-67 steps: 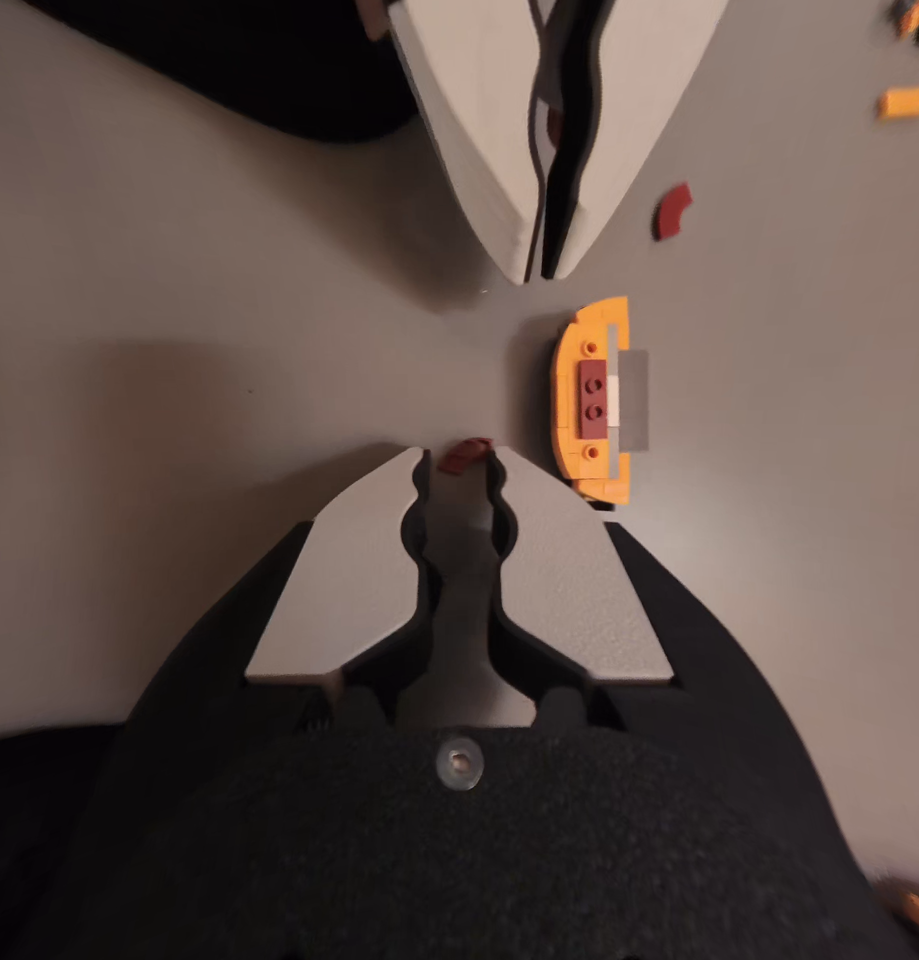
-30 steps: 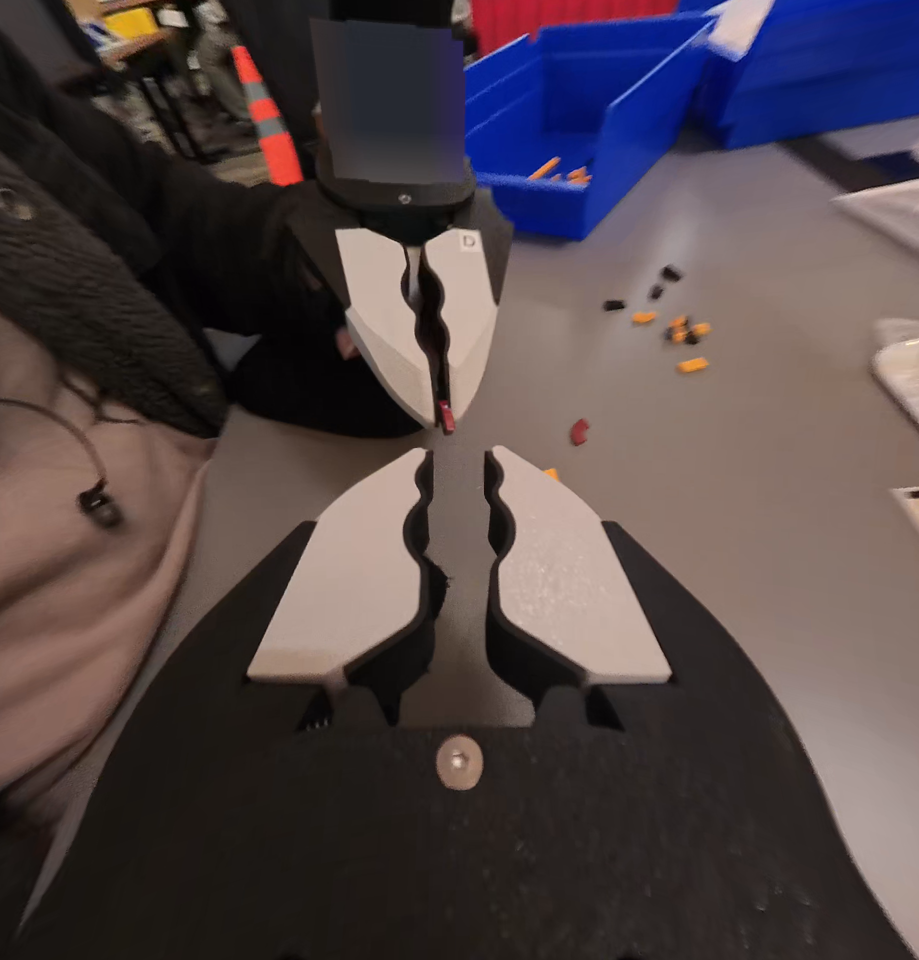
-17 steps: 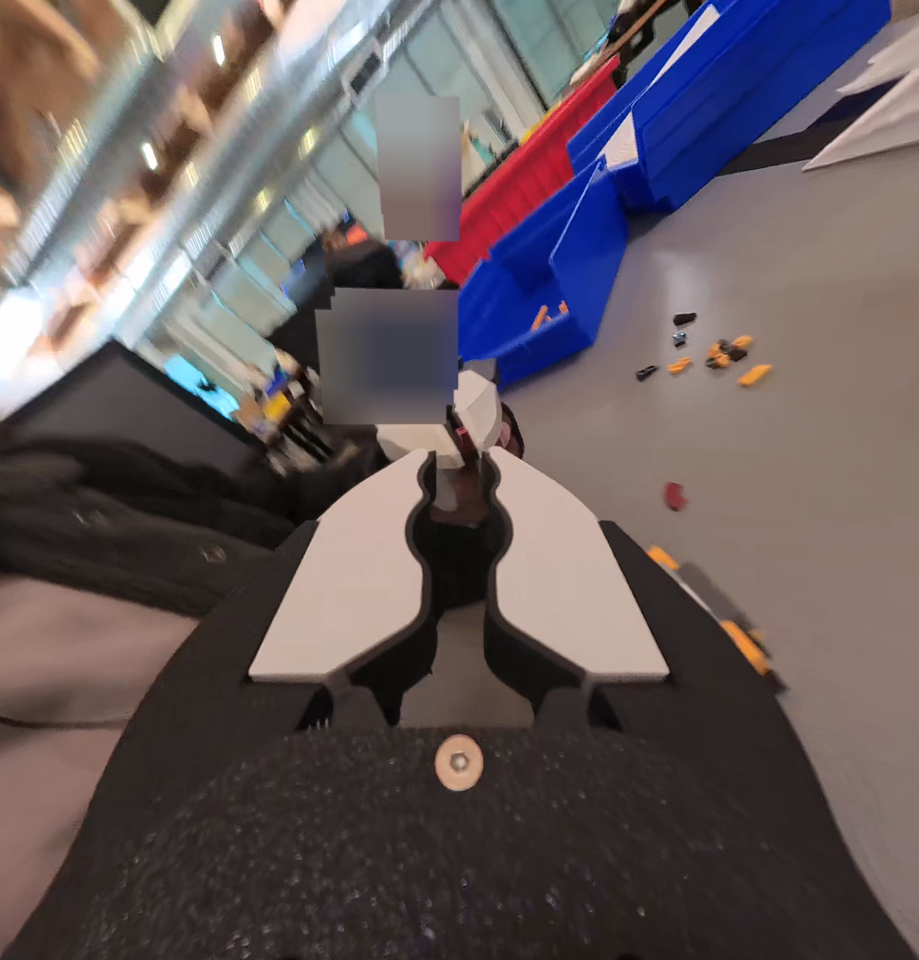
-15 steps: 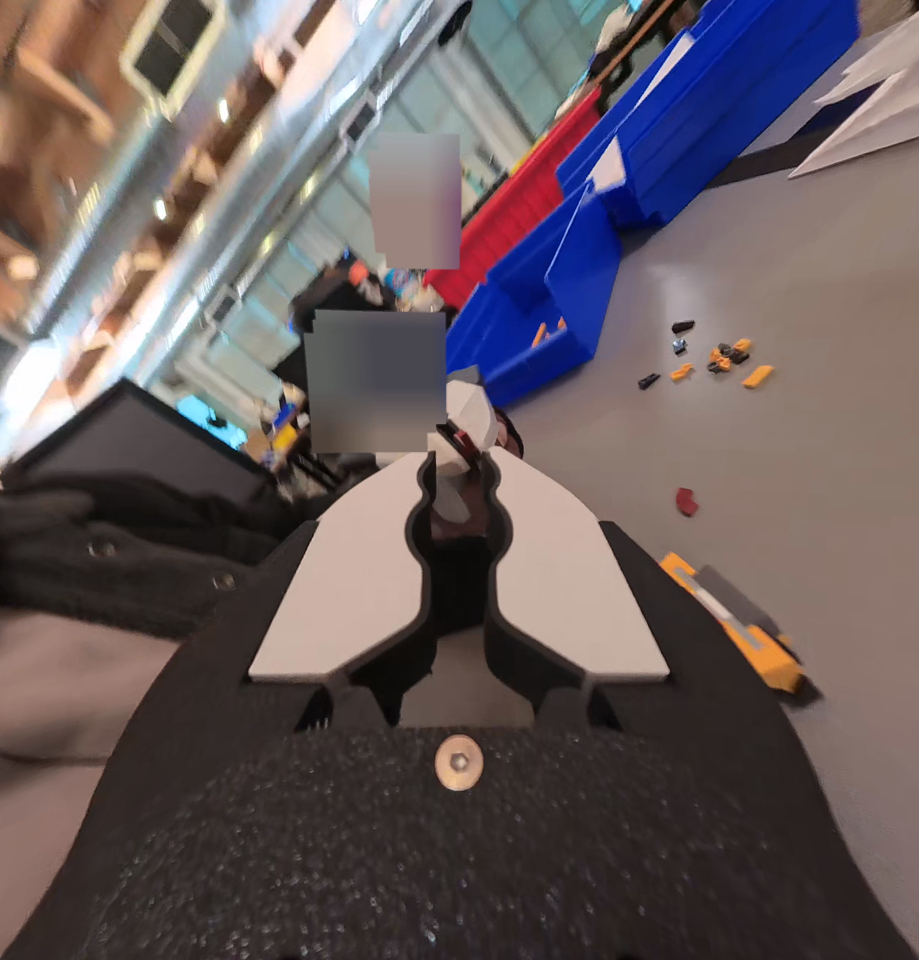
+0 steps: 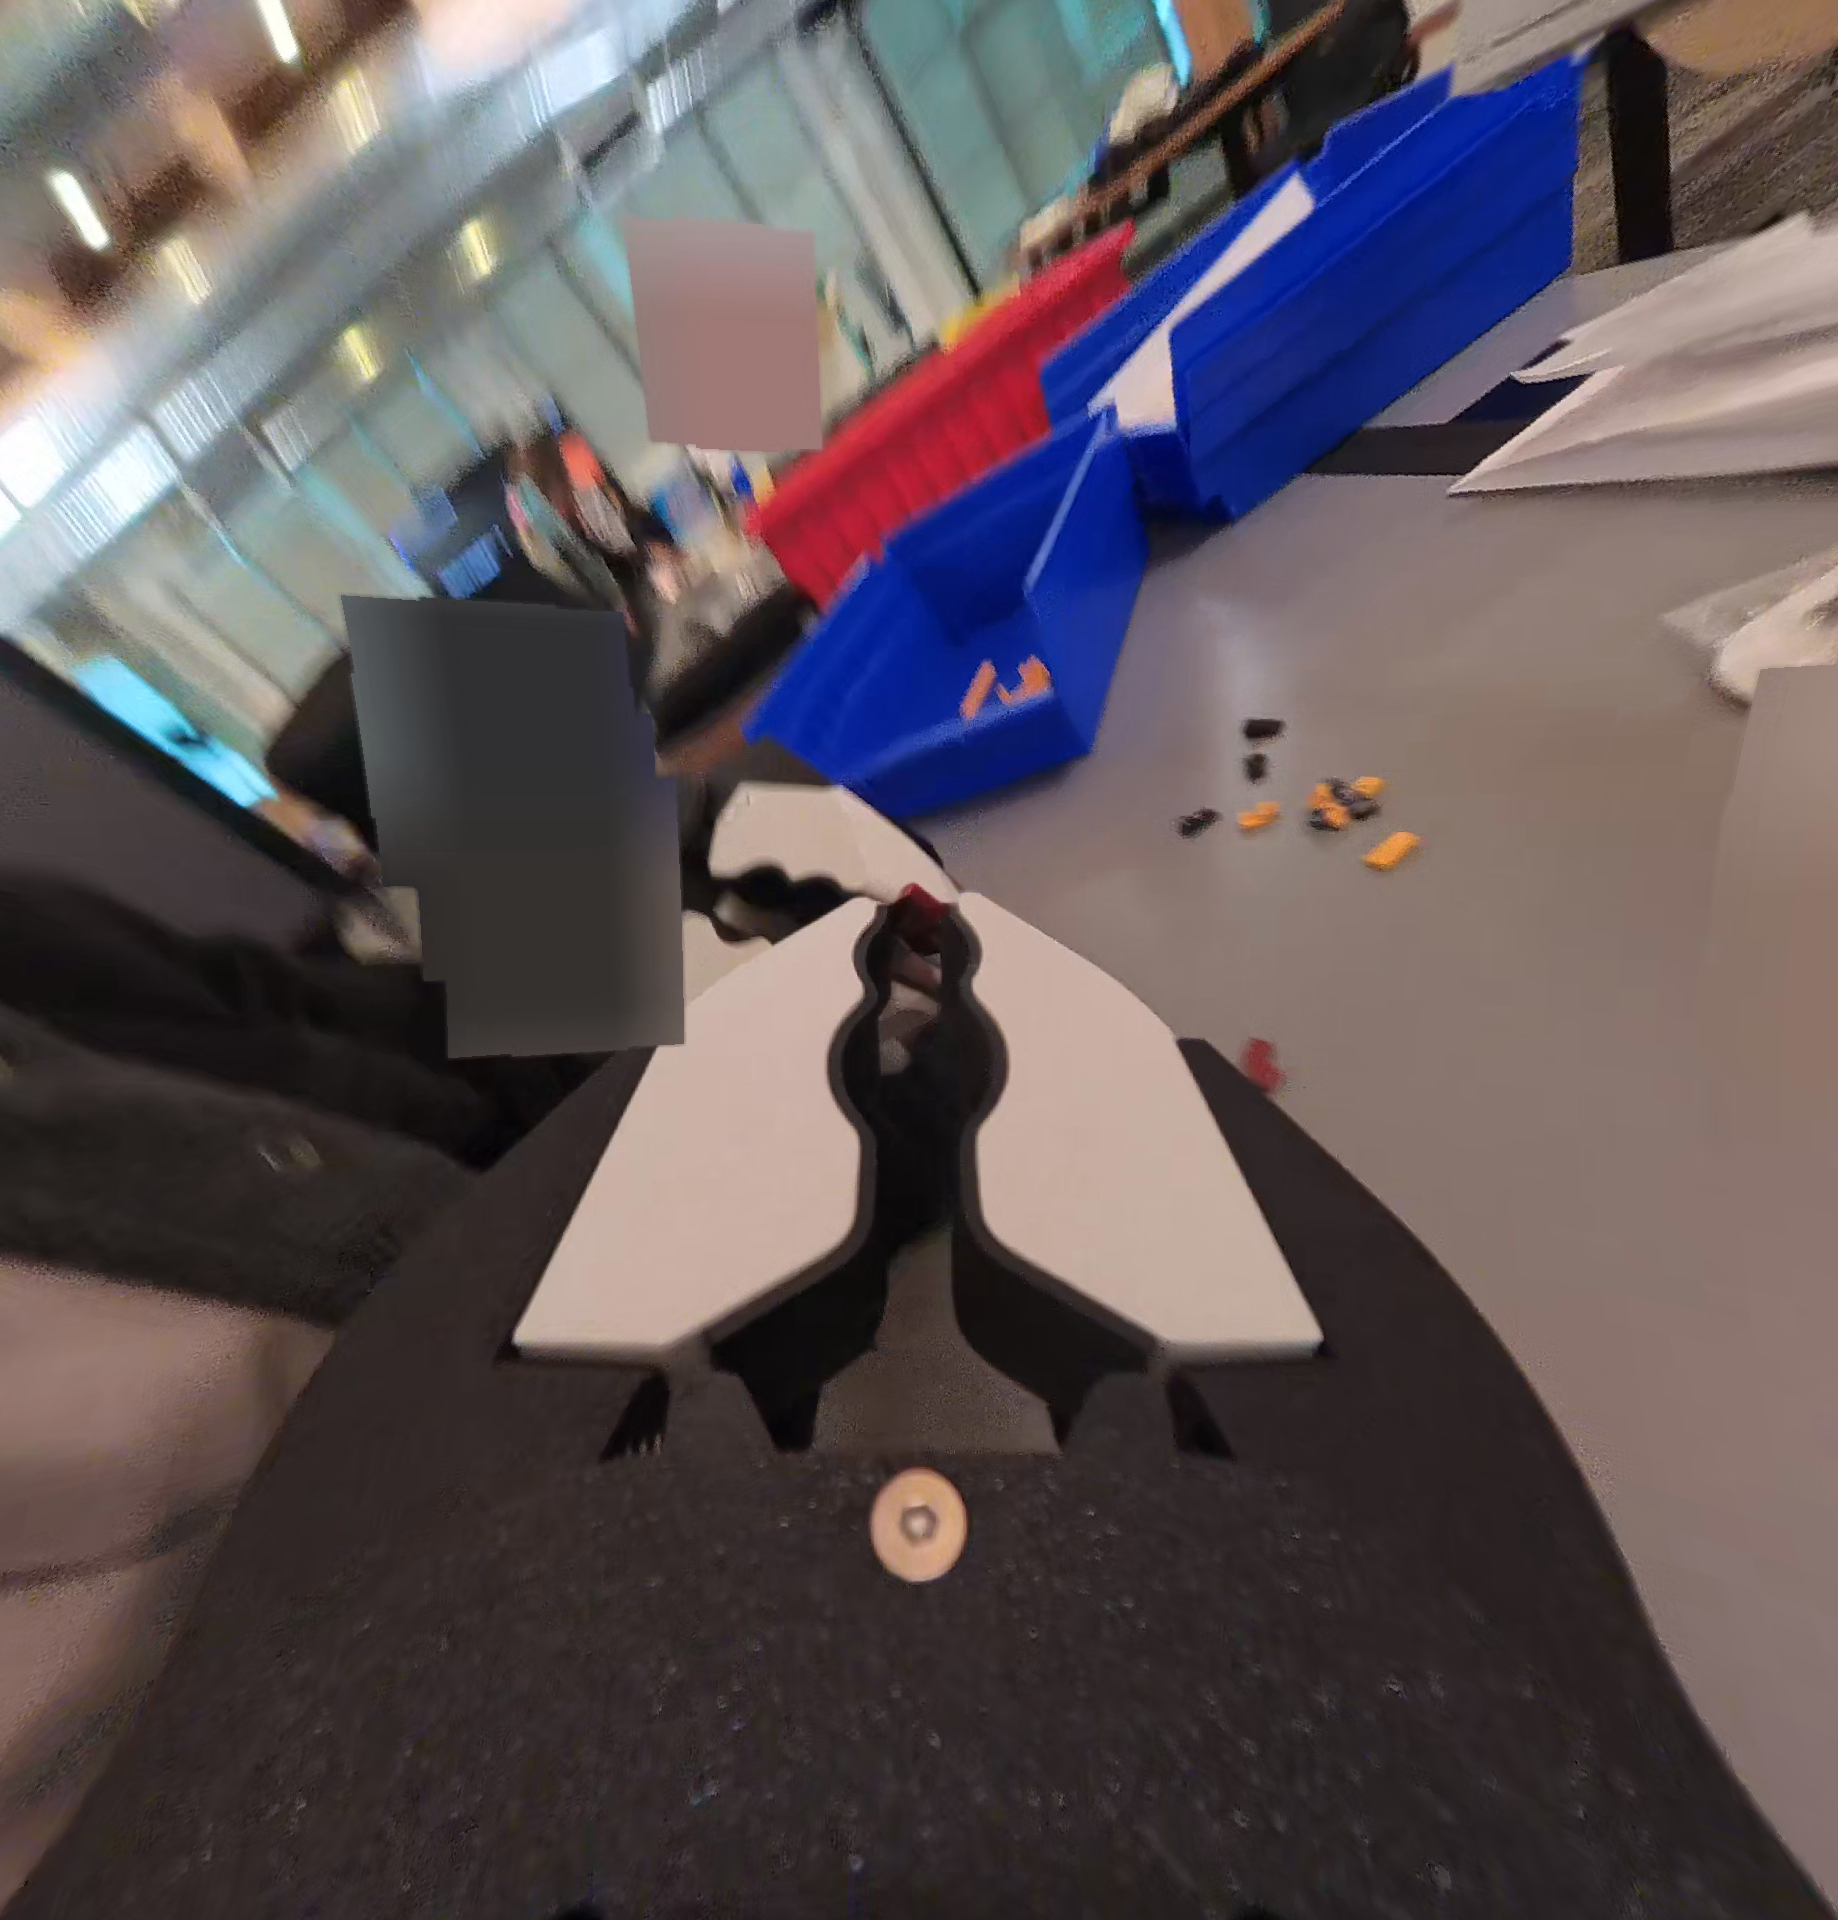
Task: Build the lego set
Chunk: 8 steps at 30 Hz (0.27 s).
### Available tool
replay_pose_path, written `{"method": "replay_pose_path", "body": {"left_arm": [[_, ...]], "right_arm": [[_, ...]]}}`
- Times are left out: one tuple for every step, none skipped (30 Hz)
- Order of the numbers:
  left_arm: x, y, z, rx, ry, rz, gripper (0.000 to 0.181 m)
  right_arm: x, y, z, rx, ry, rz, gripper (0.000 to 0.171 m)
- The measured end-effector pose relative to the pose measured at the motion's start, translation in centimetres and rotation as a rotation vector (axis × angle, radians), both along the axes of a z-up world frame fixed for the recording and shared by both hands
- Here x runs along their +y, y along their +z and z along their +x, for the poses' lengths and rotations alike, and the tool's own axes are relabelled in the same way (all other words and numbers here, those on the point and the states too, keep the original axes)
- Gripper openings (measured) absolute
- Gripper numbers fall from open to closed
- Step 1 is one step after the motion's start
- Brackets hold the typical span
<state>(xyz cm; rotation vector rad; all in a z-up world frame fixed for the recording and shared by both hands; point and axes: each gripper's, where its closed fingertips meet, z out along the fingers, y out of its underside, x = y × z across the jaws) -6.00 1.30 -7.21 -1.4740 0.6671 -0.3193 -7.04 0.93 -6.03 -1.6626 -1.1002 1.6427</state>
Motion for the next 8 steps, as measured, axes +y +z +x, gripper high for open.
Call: {"method": "replay_pose_path", "body": {"left_arm": [[0.0,-0.3,0.0,-0.033,-0.030,-0.047,0.014],[0.0,-0.4,-0.2,-0.069,-0.058,-0.093,0.017],[0.1,-0.6,-0.3,-0.101,-0.078,-0.138,0.017],[0.1,-0.7,-0.4,-0.128,-0.098,-0.184,0.015],[0.2,-0.9,-0.4,-0.152,-0.117,-0.228,0.014],[0.2,-1.0,-0.4,-0.177,-0.129,-0.270,0.014],[0.2,-1.0,-0.4,-0.204,-0.142,-0.307,0.014],[0.3,-1.1,-0.3,-0.230,-0.154,-0.347,0.013]], "right_arm": [[0.1,-0.4,0.2,-0.064,0.034,0.115,0.009],[0.2,-0.9,0.4,-0.130,0.067,0.232,0.008],[0.3,-1.5,0.7,-0.201,0.093,0.347,0.008],[0.5,-2.2,0.9,-0.275,0.107,0.465,0.008],[0.9,-2.9,1.0,-0.341,0.109,0.585,0.008],[1.1,-3.5,1.0,-0.391,0.110,0.695,0.008],[1.2,-4.0,1.0,-0.433,0.115,0.789,0.008],[1.3,-4.5,0.9,-0.464,0.118,0.865,0.008]]}}
